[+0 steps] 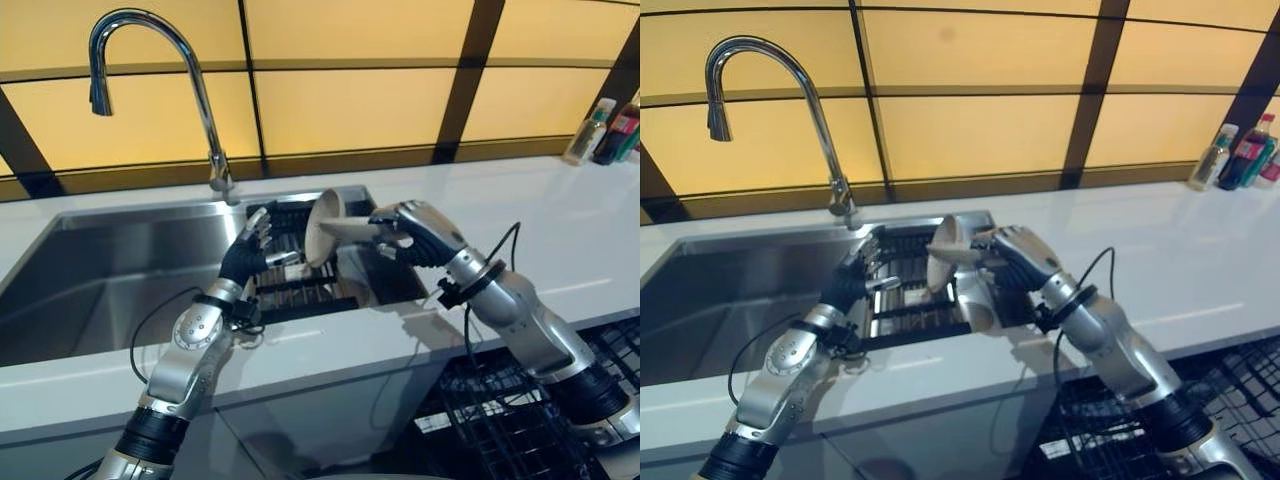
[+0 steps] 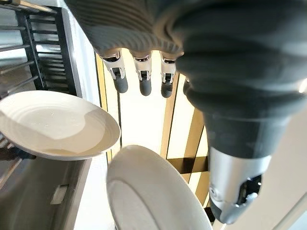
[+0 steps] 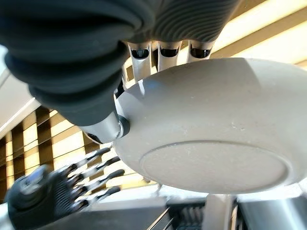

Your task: Pick up plates and place into dishwasher.

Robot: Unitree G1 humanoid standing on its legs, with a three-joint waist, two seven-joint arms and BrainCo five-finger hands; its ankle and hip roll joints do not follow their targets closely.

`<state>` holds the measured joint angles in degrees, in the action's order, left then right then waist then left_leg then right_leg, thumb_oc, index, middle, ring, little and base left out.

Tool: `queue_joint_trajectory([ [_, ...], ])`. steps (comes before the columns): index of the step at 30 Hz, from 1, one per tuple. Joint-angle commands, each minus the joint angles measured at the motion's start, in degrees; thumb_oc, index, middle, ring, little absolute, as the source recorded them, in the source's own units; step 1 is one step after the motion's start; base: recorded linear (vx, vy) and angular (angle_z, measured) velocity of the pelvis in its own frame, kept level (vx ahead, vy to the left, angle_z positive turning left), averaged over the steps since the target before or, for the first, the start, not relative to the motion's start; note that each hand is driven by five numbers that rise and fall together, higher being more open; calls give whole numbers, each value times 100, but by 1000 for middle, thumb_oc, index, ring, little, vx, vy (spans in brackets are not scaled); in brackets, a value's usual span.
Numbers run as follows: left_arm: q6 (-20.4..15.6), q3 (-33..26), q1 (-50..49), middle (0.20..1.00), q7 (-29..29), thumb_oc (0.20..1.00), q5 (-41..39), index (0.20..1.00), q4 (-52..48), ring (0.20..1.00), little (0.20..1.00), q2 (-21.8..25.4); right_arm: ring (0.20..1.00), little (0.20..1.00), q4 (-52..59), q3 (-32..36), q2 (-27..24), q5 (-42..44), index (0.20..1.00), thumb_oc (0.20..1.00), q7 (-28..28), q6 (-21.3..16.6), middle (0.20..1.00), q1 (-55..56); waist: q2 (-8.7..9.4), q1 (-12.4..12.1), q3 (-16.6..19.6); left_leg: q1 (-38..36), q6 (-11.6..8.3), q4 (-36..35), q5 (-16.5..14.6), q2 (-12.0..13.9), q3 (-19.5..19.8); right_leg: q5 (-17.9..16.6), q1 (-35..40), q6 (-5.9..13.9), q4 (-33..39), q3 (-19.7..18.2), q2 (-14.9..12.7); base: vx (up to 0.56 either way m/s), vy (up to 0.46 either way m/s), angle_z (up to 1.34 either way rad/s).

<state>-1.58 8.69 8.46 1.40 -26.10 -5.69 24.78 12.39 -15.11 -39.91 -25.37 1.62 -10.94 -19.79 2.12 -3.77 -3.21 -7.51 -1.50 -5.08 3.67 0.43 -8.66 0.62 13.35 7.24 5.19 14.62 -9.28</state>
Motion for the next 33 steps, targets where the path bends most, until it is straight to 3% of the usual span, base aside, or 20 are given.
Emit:
queue_joint_trajectory([
  [1,-392,-266,111,1000,-51,1000,-206,1000,134,1000,1000,-32,200,200,-50,627,-299,-121,200,200,777,-6,200,-260,-109,-48,297,-262,26,58,-836,58,-16,-59,-468,20,-19,22,172,-4,-30,-6],
  [14,-397,-883,-266,1000,239,1000,-412,1000,187,1000,1000,129,200,200,-119,2394,-440,288,200,200,2033,305,200,943,-132,401,269,-302,109,185,-1010,49,-381,-121,-652,62,-19,-433,250,-9,-41,-16],
  [23,-380,-1272,-290,1000,290,1000,-415,1000,336,1000,1000,182,200,200,-251,3027,-127,845,200,200,2275,538,200,1718,-194,819,233,-338,209,144,-1082,-4,-755,-223,-923,120,-19,-815,311,-28,-54,-34],
  [33,-478,-1757,-577,1000,510,1000,-327,1000,598,1000,1000,74,200,200,-446,3541,316,1449,200,200,2033,622,200,2566,-277,1302,142,-393,367,286,-1316,-82,-1121,-348,-1222,182,-59,-1299,352,26,-73,-32],
])
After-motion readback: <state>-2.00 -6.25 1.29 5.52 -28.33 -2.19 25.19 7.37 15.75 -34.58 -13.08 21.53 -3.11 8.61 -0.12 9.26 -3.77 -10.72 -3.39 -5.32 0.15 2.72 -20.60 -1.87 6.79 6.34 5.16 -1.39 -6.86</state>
